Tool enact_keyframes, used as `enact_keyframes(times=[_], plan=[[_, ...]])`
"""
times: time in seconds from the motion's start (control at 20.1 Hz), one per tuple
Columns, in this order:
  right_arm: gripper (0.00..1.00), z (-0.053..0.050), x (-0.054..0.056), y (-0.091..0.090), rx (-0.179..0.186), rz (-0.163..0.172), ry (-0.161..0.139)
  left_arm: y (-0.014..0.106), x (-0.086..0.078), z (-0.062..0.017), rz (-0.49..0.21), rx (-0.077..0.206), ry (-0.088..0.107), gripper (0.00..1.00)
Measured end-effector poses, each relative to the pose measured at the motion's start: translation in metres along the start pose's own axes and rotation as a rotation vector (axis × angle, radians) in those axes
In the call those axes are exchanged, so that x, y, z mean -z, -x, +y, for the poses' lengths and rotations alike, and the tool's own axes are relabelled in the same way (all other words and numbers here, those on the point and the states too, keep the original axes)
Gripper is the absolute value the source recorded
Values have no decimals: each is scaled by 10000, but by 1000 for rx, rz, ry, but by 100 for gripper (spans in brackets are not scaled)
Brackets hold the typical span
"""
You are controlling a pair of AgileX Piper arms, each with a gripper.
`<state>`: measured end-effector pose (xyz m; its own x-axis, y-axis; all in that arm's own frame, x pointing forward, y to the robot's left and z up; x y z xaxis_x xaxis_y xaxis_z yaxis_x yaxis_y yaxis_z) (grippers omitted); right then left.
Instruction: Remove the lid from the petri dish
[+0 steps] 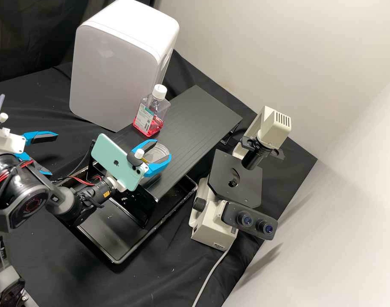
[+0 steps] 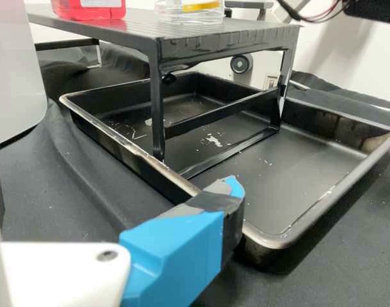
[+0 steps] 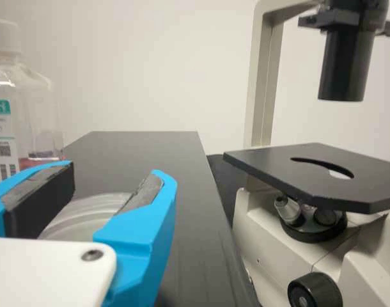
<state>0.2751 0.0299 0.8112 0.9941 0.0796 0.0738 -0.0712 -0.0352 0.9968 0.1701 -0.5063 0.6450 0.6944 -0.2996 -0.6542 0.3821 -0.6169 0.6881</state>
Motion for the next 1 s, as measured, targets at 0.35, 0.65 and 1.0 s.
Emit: enact_keyframes(times=[0.35,0.65,1.0], plan=[[100,-7,27,8,-7,-1,17,0,0,0,0,0,0,100],[100,-10,29,8,-6,0,19,0,0,0,0,0,0,100],[100,-12,31,8,-6,1,19,-3,3,-9,2,4,0,100]])
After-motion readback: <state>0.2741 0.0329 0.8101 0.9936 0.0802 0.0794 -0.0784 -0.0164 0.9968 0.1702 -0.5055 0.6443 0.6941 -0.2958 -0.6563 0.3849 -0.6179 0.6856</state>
